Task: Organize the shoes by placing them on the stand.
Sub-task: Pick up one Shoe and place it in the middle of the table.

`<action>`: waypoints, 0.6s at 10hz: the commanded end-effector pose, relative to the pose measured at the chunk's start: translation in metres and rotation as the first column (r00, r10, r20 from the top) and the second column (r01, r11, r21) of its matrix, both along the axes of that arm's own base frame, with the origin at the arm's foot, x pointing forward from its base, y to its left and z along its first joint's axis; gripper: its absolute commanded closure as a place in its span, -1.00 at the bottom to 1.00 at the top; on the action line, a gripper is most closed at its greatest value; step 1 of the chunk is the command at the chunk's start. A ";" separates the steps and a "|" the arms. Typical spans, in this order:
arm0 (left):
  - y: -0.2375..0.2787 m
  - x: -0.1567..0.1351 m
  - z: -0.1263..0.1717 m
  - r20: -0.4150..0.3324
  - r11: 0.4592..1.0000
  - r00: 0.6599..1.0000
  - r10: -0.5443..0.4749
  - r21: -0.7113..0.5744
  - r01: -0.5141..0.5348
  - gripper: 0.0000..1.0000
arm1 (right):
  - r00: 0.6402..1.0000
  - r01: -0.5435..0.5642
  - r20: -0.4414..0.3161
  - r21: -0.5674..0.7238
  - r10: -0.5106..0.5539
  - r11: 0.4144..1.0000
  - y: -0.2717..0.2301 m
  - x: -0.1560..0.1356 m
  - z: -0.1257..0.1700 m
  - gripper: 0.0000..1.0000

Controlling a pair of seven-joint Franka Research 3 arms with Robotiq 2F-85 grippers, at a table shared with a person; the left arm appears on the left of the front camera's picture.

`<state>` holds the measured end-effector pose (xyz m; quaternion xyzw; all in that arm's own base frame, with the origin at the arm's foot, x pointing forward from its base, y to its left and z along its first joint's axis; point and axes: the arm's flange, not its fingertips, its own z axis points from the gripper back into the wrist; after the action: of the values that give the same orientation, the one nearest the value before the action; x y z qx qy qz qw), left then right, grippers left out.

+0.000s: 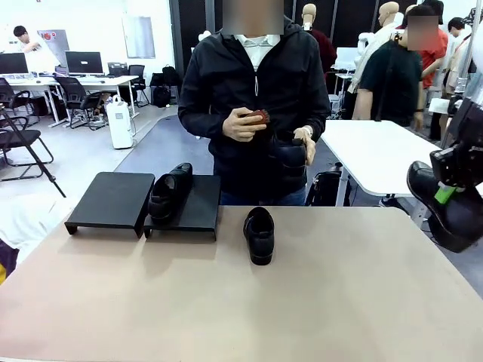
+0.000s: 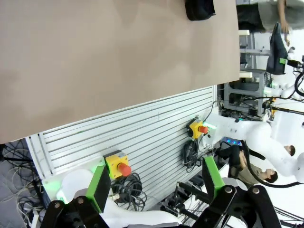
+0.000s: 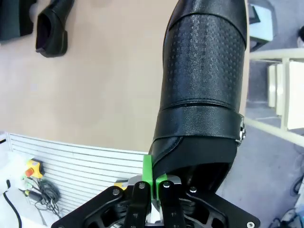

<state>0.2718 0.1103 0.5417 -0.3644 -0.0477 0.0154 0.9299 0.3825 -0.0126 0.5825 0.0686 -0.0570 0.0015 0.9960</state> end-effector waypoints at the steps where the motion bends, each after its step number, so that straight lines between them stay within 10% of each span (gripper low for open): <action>1: -0.001 0.000 0.001 -0.008 1.000 1.000 0.004 -0.012 -0.004 -1.00 | 1.000 -0.024 -0.016 -0.005 0.024 1.000 -0.004 0.028 0.005 1.00; 6: -0.001 0.000 0.001 -0.008 1.000 1.000 0.004 -0.012 -0.004 -1.00 | 0.997 0.066 0.044 -0.097 -0.062 0.993 0.029 -0.013 0.002 1.00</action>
<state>0.2719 0.1102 0.5416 -0.3644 -0.0474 0.0154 0.9299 0.3940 0.0006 0.5763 0.0494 -0.0465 -0.0020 0.9977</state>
